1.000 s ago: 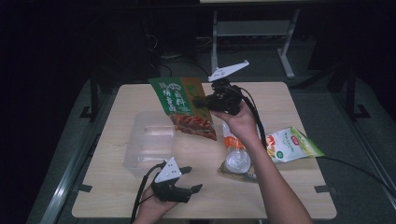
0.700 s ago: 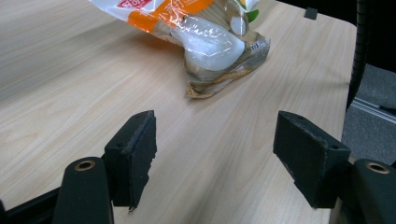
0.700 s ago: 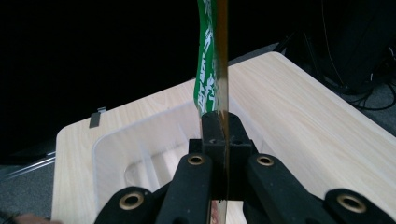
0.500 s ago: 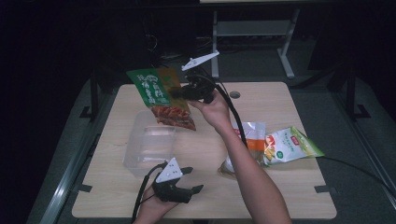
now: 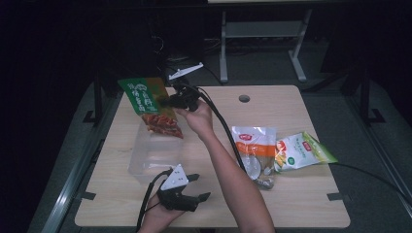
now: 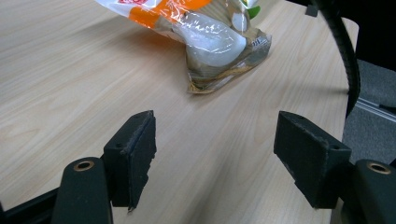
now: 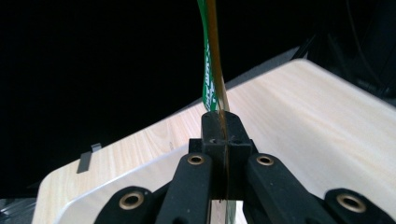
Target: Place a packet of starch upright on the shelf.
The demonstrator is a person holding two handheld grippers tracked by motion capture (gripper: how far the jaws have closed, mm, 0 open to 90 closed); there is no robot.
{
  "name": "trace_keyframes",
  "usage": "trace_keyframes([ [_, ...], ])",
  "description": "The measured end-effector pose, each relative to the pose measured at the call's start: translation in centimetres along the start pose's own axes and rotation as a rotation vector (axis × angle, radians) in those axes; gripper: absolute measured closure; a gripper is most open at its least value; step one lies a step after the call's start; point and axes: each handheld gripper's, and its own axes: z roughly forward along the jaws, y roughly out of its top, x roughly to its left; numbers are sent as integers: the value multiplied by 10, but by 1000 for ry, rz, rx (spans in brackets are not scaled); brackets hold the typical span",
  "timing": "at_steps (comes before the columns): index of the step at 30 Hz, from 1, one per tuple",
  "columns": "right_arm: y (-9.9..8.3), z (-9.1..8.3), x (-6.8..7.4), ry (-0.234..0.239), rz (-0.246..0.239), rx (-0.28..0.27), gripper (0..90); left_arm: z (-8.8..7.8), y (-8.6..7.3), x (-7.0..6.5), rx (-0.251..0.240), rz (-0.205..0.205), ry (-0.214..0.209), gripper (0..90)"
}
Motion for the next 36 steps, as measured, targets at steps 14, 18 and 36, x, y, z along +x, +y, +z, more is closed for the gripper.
trace_keyframes([
  [14,-35,14,-23,10,64,15,891,1,0,2,3,2,2,291],
  [18,-39,10,-26,-17,75,22,892,1,0,3,3,0,5,291],
  [36,-41,-11,-32,-68,90,56,595,3,-1,6,16,-2,8,276],
])
